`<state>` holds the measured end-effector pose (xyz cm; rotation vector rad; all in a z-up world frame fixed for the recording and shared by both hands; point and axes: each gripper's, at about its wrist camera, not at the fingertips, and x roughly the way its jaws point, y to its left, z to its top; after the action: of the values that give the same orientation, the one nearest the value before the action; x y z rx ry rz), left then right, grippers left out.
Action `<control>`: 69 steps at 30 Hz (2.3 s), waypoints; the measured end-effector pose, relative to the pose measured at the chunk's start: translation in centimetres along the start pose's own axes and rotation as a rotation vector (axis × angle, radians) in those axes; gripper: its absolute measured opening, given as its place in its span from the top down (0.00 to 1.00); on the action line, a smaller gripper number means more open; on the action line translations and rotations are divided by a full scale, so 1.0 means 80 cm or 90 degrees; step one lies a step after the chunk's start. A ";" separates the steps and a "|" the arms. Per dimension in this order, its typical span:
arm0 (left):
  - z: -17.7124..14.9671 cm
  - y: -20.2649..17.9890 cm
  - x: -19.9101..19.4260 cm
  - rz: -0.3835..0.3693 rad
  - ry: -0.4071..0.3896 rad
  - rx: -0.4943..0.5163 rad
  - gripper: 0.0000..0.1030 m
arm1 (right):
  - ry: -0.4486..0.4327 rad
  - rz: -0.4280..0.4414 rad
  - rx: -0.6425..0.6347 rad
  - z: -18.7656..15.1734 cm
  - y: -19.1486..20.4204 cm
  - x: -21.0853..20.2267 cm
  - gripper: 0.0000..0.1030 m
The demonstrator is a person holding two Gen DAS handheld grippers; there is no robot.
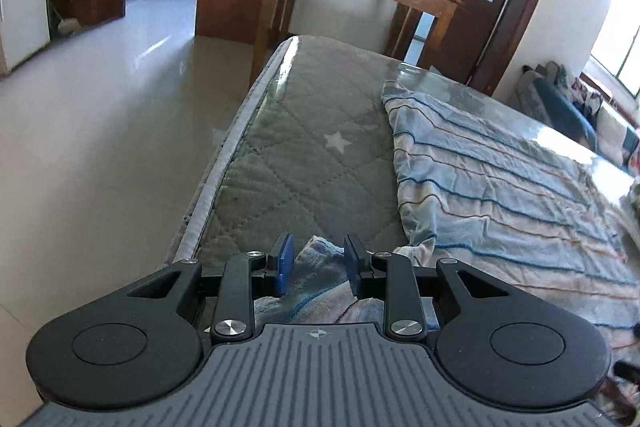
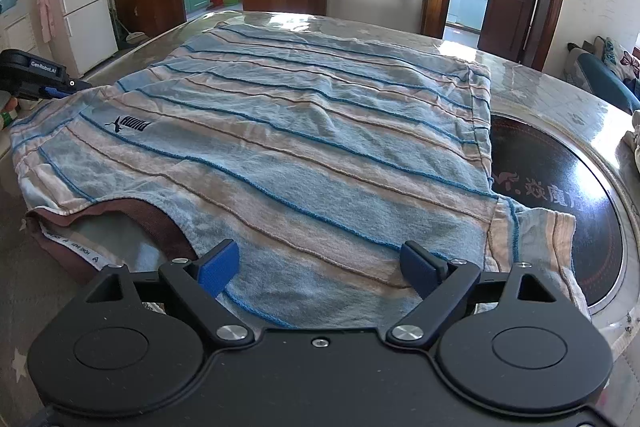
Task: Fold clothes
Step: 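Move the left gripper to the shirt's side edge and grasp it, then lift the grasped side and sleeve and fold it over the shirt body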
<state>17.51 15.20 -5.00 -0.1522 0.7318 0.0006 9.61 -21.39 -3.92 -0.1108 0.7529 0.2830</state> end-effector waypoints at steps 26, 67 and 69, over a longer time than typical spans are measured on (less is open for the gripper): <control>-0.038 -0.048 -0.086 0.007 -0.077 0.103 0.76 | -0.002 -0.009 -0.021 0.000 0.005 -0.001 0.04; -0.088 0.029 -0.139 0.063 -0.054 -0.244 0.51 | -0.017 0.013 -0.017 -0.027 0.021 -0.025 0.02; -0.088 0.041 -0.135 0.059 -0.045 -0.278 0.51 | -0.016 0.012 -0.020 -0.027 0.023 -0.025 0.02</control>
<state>4.60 18.01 -3.41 -0.5328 0.6592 0.2552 6.29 -20.51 -4.09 -0.1301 0.7249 0.3146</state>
